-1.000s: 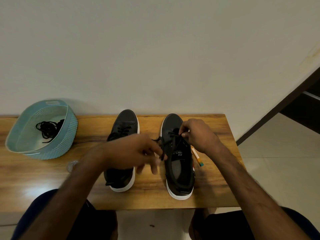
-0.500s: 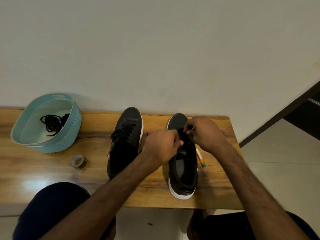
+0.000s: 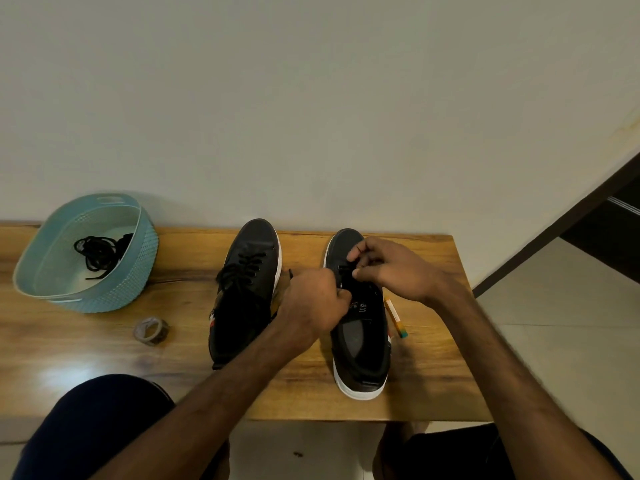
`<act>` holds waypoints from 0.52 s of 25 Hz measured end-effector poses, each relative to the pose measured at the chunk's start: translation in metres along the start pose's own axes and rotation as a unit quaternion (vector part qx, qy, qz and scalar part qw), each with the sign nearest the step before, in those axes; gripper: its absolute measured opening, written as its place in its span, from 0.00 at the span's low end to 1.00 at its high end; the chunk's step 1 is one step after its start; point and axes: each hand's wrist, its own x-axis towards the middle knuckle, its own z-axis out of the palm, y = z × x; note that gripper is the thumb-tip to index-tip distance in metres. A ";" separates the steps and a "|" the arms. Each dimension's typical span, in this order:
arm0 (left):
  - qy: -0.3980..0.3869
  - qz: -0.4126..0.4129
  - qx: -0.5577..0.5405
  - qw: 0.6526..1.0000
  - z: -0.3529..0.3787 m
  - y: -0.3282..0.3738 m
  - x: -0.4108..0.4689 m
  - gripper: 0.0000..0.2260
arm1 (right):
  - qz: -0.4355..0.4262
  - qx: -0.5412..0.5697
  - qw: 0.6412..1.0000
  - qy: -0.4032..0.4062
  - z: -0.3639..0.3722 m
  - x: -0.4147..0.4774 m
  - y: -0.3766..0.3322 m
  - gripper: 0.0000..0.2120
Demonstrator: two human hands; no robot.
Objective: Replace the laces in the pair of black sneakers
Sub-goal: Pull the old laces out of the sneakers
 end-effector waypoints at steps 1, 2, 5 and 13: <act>-0.002 -0.003 -0.009 1.000 0.000 0.000 0.000 0.10 | -0.007 -0.100 0.995 0.017 0.001 0.001 0.000 0.08; -0.004 -0.004 -0.004 1.000 0.002 0.000 0.001 0.12 | -0.016 -0.202 0.979 0.037 0.004 0.001 0.001 0.08; 0.004 0.005 0.097 0.995 0.007 0.005 0.002 0.12 | -0.077 -0.206 0.973 0.069 0.009 0.000 0.001 0.07; 0.010 -0.022 0.075 0.997 -0.002 -0.007 0.002 0.12 | -0.016 -0.091 0.986 0.141 -0.017 -0.007 0.013 0.08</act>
